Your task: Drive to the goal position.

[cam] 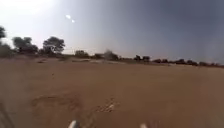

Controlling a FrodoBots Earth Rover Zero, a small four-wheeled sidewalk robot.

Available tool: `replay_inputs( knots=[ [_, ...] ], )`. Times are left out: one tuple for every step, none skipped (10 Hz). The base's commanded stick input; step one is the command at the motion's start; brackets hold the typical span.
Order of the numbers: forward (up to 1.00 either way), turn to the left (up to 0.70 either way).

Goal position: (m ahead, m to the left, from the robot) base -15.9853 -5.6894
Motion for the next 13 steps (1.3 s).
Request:
replay_inputs(
  knots=[
    [0.7, 0.0],
    [0.7, 0.0],
    [0.7, 0.0],
    [0.7, 0.0],
    [0.7, 0.0],
    [0.7, 0.0],
    [0.7, 0.0],
    [0.7, 0.0],
    [0.7, 0.0],
    [0.7, 0.0],
    [0.7, 0.0],
    [0.7, 0.0],
    [0.7, 0.0]
  ],
)
